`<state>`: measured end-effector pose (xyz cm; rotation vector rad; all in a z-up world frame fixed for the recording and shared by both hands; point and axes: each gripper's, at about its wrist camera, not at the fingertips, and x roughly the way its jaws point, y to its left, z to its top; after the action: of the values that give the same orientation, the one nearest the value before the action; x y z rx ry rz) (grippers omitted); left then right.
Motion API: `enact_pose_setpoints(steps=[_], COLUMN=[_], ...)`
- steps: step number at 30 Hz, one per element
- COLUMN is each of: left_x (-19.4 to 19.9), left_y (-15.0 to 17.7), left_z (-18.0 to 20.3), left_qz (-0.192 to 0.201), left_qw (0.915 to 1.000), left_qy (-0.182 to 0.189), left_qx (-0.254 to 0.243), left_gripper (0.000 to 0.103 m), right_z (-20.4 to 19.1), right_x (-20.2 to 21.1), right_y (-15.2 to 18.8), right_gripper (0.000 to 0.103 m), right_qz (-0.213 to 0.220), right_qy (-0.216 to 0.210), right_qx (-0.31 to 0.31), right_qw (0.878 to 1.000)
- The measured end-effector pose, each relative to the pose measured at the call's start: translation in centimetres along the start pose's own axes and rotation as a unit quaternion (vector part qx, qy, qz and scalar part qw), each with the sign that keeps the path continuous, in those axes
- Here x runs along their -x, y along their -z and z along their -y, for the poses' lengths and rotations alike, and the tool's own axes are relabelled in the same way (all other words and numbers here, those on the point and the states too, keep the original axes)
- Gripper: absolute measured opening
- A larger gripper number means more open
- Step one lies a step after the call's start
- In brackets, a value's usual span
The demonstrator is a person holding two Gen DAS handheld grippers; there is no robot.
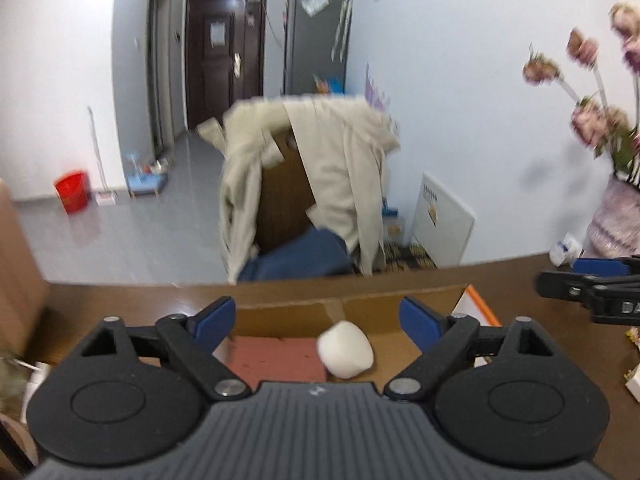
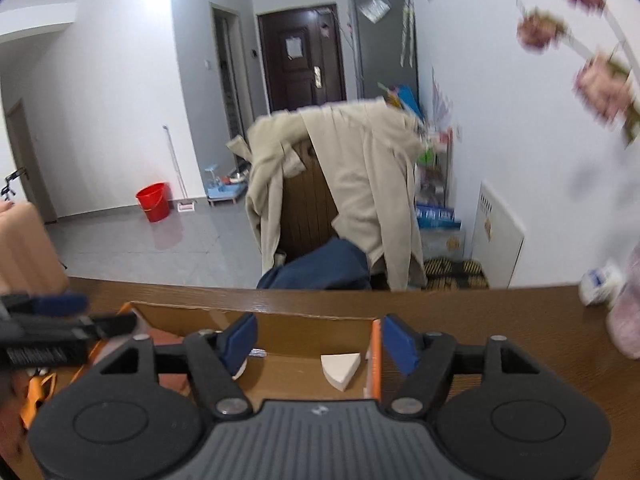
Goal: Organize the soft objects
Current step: 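Carry both sponges into the box and open both grippers, then grasp the yellow-and-white plush sheep with the right gripper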
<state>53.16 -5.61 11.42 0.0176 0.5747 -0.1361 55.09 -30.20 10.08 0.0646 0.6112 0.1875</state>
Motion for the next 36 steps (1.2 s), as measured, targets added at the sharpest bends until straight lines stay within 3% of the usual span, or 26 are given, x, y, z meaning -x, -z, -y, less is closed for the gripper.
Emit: enact_pose_setpoints(steps=[6, 11, 16, 20, 22, 25, 28, 31, 36], left_x=[10.0, 16.4, 22.2, 26.4, 28.2, 29.2, 28.5, 27.2, 24.4], left_y=[1.8, 5.4, 13.9, 21.8, 25.1, 28.4, 28.9, 28.5, 28.4], left_z=[0.6, 1.3, 3.5, 5.4, 6.4, 6.8, 6.8, 7.1, 7.8], left_qz=[0.062, 0.095, 0.140, 0.150, 0.154, 0.143, 0.114, 0.110, 0.083], left_qw=[0.9968, 0.9943, 0.9868, 0.9855, 0.9852, 0.9888, 0.9913, 0.9901, 0.9945], left_qy=[-0.036, -0.042, -0.067, -0.041, -0.044, -0.039, -0.052, -0.076, -0.062], left_qx=[-0.037, -0.022, -0.047, -0.068, -0.059, -0.023, -0.041, -0.042, -0.020], left_gripper=[0.095, 0.099, 0.102, 0.103, 0.103, 0.103, 0.103, 0.103, 0.103], right_z=[0.4, -0.1, -0.4, -0.2, 0.1, 0.7, 1.3, 1.5, 1.5], right_x=[10.0, 16.6, 21.8, 25.4, 27.1, 28.6, 28.6, 28.1, 26.6], right_y=[1.4, 4.7, 11.1, 18.3, 22.3, 27.4, 30.2, 30.7, 30.4], right_gripper=[0.074, 0.079, 0.087, 0.089, 0.091, 0.093, 0.093, 0.092, 0.090], right_qz=[0.042, 0.068, 0.096, 0.112, 0.114, 0.109, 0.077, 0.062, 0.057], right_qy=[-0.011, -0.035, -0.066, -0.082, -0.095, -0.099, -0.095, -0.084, -0.075], right_qx=[0.015, 0.030, 0.031, 0.020, 0.012, -0.032, -0.072, -0.059, -0.069], right_qw=[0.999, 0.997, 0.993, 0.990, 0.989, 0.989, 0.990, 0.993, 0.993])
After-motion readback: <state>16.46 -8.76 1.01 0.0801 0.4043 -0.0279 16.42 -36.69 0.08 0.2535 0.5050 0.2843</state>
